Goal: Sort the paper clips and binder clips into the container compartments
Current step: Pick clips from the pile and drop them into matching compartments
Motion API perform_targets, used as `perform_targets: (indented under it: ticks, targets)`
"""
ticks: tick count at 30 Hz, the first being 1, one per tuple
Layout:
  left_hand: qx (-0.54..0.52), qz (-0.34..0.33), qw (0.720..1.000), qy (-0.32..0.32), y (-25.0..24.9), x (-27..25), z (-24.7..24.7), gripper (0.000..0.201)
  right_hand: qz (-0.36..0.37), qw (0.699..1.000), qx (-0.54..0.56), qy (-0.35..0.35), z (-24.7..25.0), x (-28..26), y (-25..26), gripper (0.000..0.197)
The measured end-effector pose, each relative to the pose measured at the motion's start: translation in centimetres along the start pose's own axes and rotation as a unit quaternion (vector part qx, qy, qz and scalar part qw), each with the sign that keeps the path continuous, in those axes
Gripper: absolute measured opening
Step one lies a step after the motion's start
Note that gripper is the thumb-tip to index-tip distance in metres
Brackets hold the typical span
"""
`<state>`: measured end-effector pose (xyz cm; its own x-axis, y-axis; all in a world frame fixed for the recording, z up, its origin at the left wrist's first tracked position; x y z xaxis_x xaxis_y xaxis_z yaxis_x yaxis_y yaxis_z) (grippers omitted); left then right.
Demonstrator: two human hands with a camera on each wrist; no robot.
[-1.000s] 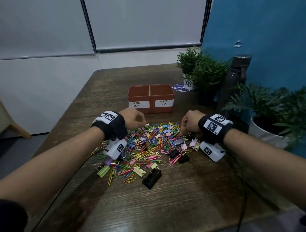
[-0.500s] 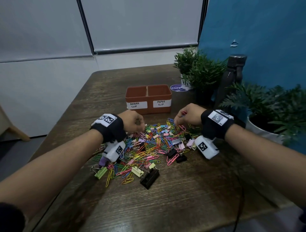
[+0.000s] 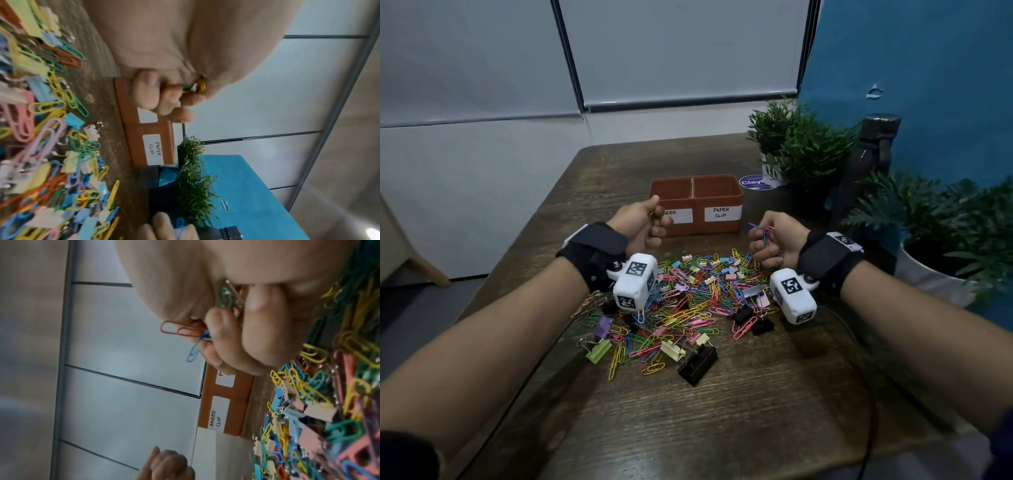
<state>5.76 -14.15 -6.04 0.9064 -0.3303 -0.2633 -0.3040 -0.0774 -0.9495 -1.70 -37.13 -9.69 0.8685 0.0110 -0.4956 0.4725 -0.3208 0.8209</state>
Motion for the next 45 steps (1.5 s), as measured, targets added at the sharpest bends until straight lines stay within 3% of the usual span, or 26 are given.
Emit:
perform_targets:
  ticks: [2, 5, 9, 12, 14, 18, 23, 27, 31, 38, 42, 45]
  targets:
    - [0.008, 0.013, 1.0, -0.01, 0.5, -0.1, 0.4, 0.04, 0.016, 1.0, 0.005, 0.004, -0.2, 0.1, 0.1, 0.017]
    - [0.038, 0.02, 0.999, 0.025, 0.9, -0.3, 0.8, 0.035, 0.046, 0.999, -0.012, 0.0, -0.7, 0.5, 0.4, 0.031]
    - [0.105, 0.017, 0.994, 0.04, 1.0, -0.7, 1.9, 0.023, 0.078, 0.995, -0.07, -0.006, -2.2, 0.3, 0.5, 0.024]
    - [0.2, 0.022, 0.979, 0.033, 1.4, -1.6, 2.6, 0.026, 0.079, 0.99, -0.12, -0.012, -3.4, -0.1, 0.2, 0.025]
    - [0.346, 0.004, 0.938, 0.021, 1.6, -2.9, 2.3, 0.024, 0.066, 0.987, -0.149, -0.005, -4.0, -0.2, -0.2, 0.027]
    - [0.615, -0.087, 0.783, 0.014, 2.2, -5.8, 0.2, 0.028, 0.027, 0.977, -0.211, 0.001, -5.1, -0.3, -1.2, 0.033]
    - [0.731, -0.085, 0.675, 0.055, 4.5, -7.0, -2.0, 0.049, 0.043, 0.963, -0.265, -0.025, -5.8, -0.6, -1.2, 0.048]
    - [0.754, -0.095, 0.647, 0.062, 5.0, -6.5, -2.6, 0.031, 0.049, 0.95, -0.303, -0.054, -5.6, -0.6, -0.4, 0.04]
    - [0.743, -0.107, 0.657, 0.076, 4.5, -6.1, -2.5, 0.02, 0.065, 0.952, -0.282, -0.098, -5.0, -0.4, 1.5, 0.027]
    - [0.58, -0.149, 0.8, 0.02, -1.7, -4.1, -0.3, 0.029, 0.079, 0.961, -0.198, -0.178, -3.7, 1.4, 6.9, 0.016]
    - [0.495, -0.139, 0.856, -0.059, -5.4, -1.1, 0.8, 0.029, 0.109, 0.958, -0.166, -0.208, -3.9, 3.4, 10.6, 0.015]
    - [0.467, -0.128, 0.872, -0.073, -6.8, 1.7, 0.6, 0.03, 0.12, 0.953, -0.158, -0.23, -4.4, 4.7, 12.2, 0.015]
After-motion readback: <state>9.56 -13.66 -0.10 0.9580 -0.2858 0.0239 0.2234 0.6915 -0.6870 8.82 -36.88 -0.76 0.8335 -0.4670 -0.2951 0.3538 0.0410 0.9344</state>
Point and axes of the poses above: each hand's wrist, its own x-axis towards the middle knuckle, its own z-axis out of the back of the hand, y = z × x, the point moved 5 cm from there along x, towards the middle knuckle, and after that the axes turned 9 degrees about -y, right-handed, at the moved point
